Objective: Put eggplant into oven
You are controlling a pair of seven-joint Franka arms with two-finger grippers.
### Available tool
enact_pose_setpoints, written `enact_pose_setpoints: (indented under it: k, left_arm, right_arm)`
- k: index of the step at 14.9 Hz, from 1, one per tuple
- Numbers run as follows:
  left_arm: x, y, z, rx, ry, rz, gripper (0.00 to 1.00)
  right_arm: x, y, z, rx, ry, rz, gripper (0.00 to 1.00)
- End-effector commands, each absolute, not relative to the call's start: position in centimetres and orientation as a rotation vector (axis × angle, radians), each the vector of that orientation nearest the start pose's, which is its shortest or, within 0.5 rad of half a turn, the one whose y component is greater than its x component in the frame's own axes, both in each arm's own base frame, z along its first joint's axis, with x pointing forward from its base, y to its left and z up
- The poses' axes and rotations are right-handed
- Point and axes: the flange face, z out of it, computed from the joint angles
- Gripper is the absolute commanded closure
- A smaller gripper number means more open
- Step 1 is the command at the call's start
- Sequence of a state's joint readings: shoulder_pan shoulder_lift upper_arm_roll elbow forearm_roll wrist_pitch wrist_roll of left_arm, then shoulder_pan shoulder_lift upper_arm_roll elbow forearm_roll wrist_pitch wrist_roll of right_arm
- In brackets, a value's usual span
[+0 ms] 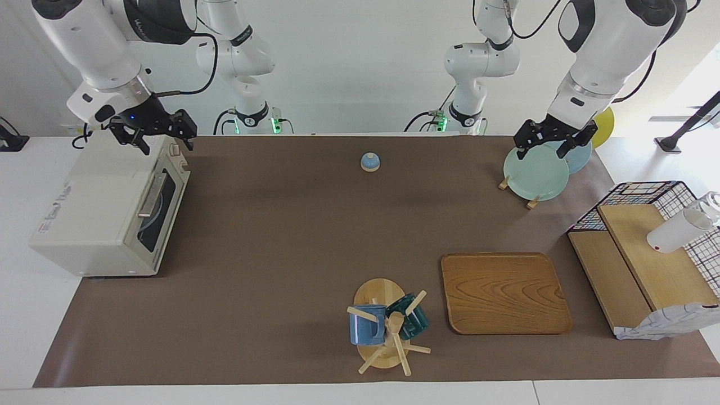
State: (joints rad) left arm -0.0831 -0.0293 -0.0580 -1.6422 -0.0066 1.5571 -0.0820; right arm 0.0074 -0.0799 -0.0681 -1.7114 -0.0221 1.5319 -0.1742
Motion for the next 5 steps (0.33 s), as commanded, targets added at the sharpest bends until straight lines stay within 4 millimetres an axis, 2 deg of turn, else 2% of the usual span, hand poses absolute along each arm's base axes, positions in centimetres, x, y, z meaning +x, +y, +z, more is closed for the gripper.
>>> enact_pose_setpoints:
  k: [1, 5]
  left_arm:
    - [52.9, -7.2, 60.98, -3.115, 0.091, 0.08, 0.0]
    - [52.9, -7.18, 60.98, -3.113, 0.091, 0.08, 0.0]
  right_arm:
    - [51.54, -3.48, 60.51, -3.148, -0.146, 0.166, 0.0]
    - [51.52, -3.57, 60.37, -3.149, -0.141, 0.171, 0.0]
